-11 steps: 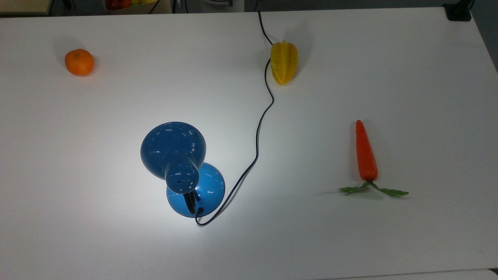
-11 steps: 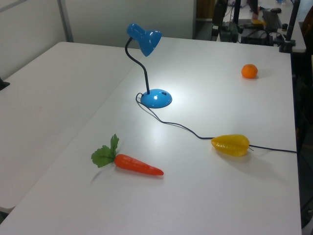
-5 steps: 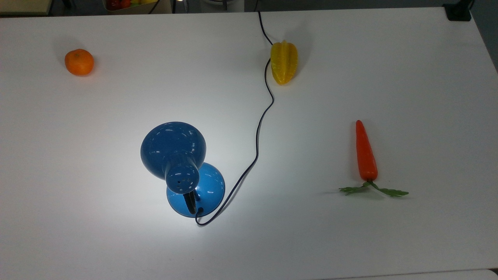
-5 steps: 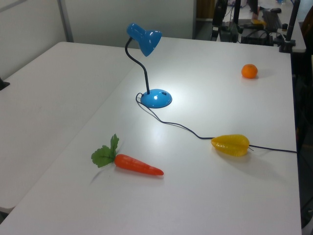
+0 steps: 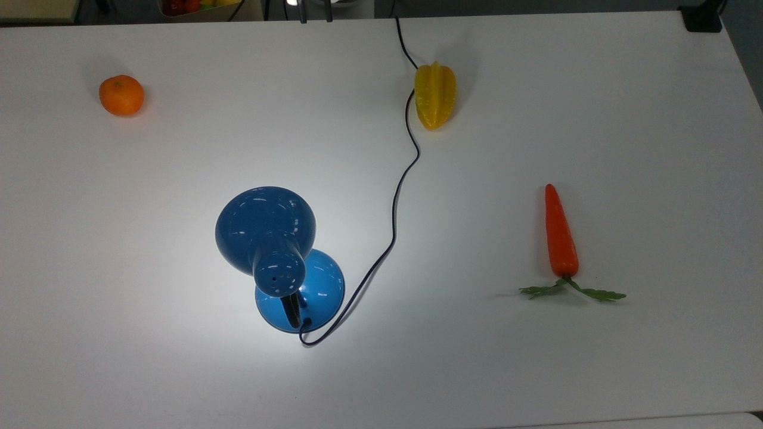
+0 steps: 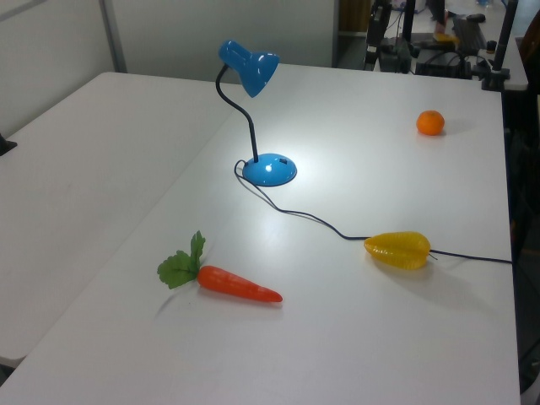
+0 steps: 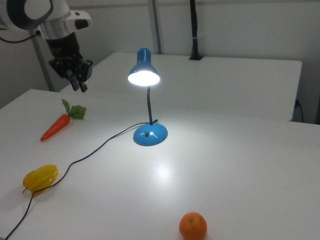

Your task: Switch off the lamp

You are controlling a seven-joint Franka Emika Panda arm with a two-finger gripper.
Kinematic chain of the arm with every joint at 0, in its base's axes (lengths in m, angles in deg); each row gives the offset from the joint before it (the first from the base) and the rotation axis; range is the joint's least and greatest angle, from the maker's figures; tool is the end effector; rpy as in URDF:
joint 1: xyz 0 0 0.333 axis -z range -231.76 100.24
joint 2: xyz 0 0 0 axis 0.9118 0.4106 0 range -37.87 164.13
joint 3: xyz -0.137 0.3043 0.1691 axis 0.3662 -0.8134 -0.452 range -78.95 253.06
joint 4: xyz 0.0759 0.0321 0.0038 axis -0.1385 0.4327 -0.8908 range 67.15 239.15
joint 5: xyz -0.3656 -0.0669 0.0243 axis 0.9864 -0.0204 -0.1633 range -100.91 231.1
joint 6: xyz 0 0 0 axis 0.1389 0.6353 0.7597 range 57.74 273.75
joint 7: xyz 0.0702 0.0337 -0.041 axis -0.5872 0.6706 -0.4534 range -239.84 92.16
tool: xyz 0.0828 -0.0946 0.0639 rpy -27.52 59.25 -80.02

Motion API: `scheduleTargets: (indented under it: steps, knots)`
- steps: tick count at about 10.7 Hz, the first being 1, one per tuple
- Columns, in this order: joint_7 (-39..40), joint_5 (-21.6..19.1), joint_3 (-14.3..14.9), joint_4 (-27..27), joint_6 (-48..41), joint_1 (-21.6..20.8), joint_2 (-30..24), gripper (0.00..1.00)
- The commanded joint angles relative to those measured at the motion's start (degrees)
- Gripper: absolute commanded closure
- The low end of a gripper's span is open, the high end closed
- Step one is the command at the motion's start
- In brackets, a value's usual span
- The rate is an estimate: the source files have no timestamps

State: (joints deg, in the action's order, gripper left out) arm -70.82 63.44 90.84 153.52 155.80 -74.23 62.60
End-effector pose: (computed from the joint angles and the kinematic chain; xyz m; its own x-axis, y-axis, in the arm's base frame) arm 0.5450 0.0483 0.6626 0.9834 0.1298 0.1268 0.1337 -0.9908 -0.0229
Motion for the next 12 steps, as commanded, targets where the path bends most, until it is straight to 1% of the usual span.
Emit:
scheduleTargets:
  steps: [1, 2, 3, 5, 9, 12]
  knots:
    - [1.2, -1.0, 0.2, 1.3, 2.4, -0.3, -0.5, 0.92]
    - [1.2, -1.8, 0.2, 1.3, 2.7, -0.2, -0.5, 0.99]
    - [1.1, -2.2, 0.2, 1.2, 2.8, -0.1, -0.5, 1.0]
    - [1.1, -4.6, 0.5, 1.2, 2.8, -0.1, -0.4, 1.0]
    - [0.5, -4.6, 0.2, 1.4, 2.6, -0.2, -0.2, 1.0]
    - [0.1, -4.5, -0.5, 3.0, 2.8, -0.5, 0.6, 1.0]
